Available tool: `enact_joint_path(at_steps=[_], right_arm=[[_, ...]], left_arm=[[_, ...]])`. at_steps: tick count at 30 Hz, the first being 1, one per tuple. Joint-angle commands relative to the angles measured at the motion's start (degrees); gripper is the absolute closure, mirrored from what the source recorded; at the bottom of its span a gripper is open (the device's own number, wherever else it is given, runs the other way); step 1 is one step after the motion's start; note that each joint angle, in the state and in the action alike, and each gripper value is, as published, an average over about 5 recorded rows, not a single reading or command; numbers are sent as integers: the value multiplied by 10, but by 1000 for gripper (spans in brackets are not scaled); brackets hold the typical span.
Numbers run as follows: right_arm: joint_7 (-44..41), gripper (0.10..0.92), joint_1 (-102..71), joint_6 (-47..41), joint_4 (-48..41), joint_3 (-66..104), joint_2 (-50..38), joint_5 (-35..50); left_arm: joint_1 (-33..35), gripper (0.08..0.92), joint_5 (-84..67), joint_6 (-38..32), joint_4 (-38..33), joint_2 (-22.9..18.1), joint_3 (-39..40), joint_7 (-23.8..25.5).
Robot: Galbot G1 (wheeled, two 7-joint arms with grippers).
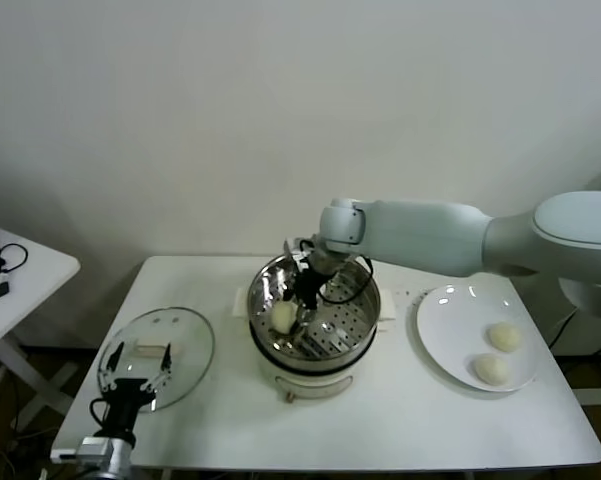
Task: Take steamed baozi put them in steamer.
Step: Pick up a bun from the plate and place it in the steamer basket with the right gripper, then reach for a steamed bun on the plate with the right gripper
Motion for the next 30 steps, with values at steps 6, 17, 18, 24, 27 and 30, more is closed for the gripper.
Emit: enact_joint_path(at_steps=[6,17,18,24,27,30], right_arm=[[-1,296,-12,4,-17,3,10,-11],[-17,203,10,20,4,2,-12,-26],[-22,203,19,22,11,2,-19,-27],[-72,202,127,43,86,-24,-103,-21],[-99,203,195,63,130,-57,-153,-21],[-117,203,245,79,167,-80,-207,-48]], left_arm=[[-1,177,1,0,4,-1,2,0],[-1,177,1,-1,6,0,0,0],[-1,177,1,-1,7,0,0,0],[-1,177,1,-1,6,0,0,-1],[-4,177,0,1,8,1,1,-1],[-11,177,2,6,9,1,4,-3]])
